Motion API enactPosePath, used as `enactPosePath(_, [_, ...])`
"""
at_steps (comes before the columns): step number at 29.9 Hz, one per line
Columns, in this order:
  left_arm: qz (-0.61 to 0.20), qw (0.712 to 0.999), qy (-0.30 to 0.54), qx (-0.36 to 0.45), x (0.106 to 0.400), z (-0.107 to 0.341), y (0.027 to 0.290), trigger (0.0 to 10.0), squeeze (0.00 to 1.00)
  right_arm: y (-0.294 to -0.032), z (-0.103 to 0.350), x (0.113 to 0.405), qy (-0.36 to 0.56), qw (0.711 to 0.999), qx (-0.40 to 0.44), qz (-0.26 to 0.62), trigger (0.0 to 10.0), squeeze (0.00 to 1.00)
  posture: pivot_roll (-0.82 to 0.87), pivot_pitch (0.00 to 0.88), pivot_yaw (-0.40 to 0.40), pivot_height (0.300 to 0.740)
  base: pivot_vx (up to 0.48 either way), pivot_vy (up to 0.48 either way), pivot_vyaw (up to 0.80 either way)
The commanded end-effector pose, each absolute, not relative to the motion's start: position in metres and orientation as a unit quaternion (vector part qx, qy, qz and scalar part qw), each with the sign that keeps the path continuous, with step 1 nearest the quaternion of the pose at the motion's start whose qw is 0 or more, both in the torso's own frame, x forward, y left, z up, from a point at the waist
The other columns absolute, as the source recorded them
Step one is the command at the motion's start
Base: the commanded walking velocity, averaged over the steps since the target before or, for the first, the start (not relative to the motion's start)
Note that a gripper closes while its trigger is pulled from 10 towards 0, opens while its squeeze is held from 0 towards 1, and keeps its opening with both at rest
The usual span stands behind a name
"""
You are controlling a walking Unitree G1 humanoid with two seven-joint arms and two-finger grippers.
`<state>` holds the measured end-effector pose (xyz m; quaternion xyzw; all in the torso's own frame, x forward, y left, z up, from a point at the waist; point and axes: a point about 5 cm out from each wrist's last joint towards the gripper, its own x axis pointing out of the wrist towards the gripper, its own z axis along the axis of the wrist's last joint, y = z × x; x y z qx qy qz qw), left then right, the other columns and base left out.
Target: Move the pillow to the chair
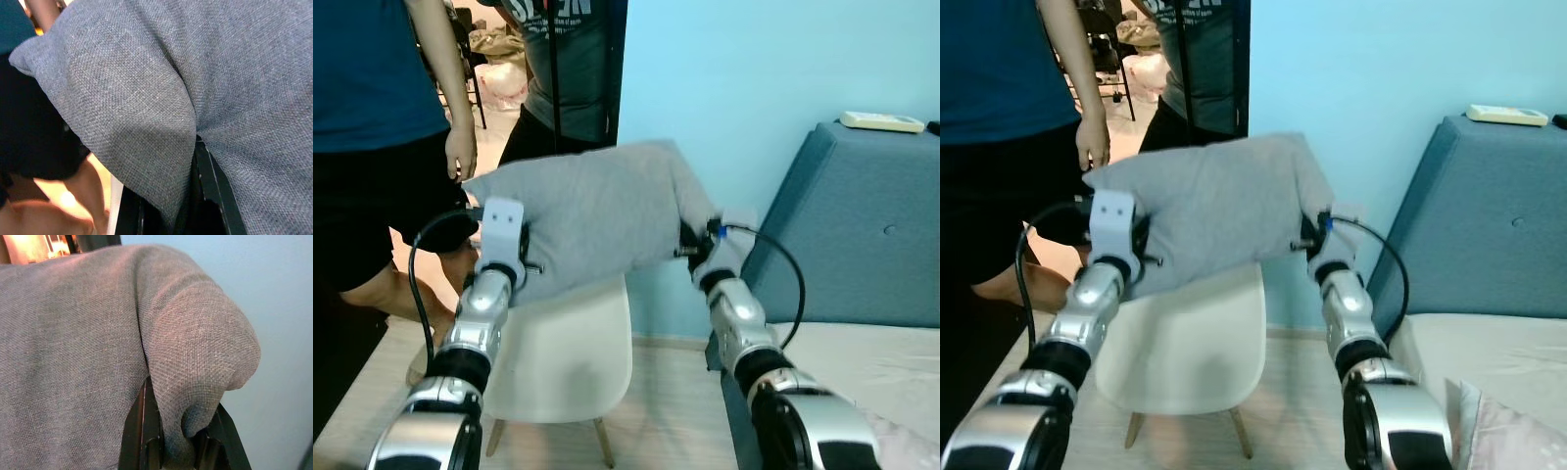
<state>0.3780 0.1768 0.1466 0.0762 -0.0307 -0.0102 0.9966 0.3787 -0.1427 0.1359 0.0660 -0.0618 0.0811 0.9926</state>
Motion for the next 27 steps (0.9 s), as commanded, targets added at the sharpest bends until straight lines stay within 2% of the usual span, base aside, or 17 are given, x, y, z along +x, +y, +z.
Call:
enactPosePath(1, [-0.012, 0.994, -0.055, 0.091, 0.382, 0.159, 0.178, 10.0, 0.00, -0.139, 0.143, 0.382, -0.067, 0.991, 0.058, 0.099, 10.0, 0.00, 0.11, 0.000, -0.061, 0.740, 0.000, 0.000, 0.00])
enactPosePath(8, [-0.026, 0.989, -0.088, 0.119, 0.393, 0.186, 0.176, 10.0, 0.00, -0.132, 0.164, 0.391, -0.084, 0.988, 0.047, 0.117, 10.0, 0.00, 0.12, 0.000, -0.061, 0.740, 0.000, 0.000, 0.00])
enactPosePath(10, [-0.030, 0.985, -0.104, 0.134, 0.401, 0.206, 0.176, 10.0, 0.00, -0.130, 0.177, 0.396, -0.098, 0.987, 0.047, 0.120, 10.0, 0.00, 0.12, 0.000, -0.063, 0.740, 0.000, 0.000, 0.00])
enactPosePath(13, [-0.016, 0.986, -0.122, 0.115, 0.408, 0.228, 0.181, 10.0, 0.00, -0.128, 0.189, 0.399, -0.119, 0.983, 0.043, 0.131, 10.0, 0.00, 0.12, 0.000, -0.067, 0.740, 0.000, 0.000, 0.00])
enactPosePath(27, [-0.029, 0.985, -0.126, 0.112, 0.412, 0.234, 0.175, 10.0, 0.00, -0.130, 0.192, 0.399, -0.124, 0.982, 0.046, 0.131, 10.0, 0.00, 0.12, 0.000, -0.071, 0.740, 0.000, 0.000, 0.00])
